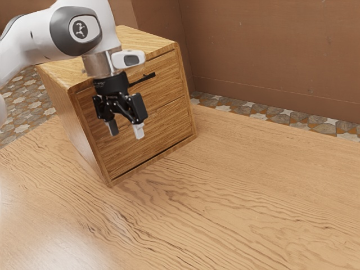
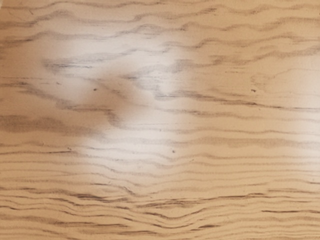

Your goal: Pull the drawer handle with one arm to open the drawer

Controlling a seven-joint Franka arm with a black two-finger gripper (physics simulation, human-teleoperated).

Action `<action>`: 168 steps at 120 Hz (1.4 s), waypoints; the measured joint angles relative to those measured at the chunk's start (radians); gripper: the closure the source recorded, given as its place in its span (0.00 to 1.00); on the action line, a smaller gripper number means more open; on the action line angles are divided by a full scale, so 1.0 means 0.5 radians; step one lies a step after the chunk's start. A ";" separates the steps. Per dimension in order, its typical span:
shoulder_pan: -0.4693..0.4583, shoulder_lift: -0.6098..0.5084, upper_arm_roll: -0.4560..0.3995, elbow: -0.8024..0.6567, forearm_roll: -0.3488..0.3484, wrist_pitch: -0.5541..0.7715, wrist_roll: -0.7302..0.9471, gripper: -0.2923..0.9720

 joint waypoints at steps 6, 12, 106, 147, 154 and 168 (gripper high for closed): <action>0.002 0.001 0.000 0.000 0.000 0.024 0.011 0.23; 0.004 0.001 0.000 0.000 -0.001 0.042 0.021 0.23; -0.141 -0.420 -0.091 0.099 0.259 0.826 1.001 0.23; -0.292 0.363 -0.009 0.894 0.495 0.514 1.051 0.23; -0.303 0.430 0.015 0.950 0.547 0.407 0.998 0.23; -0.375 0.554 0.149 1.051 0.600 0.269 0.895 0.23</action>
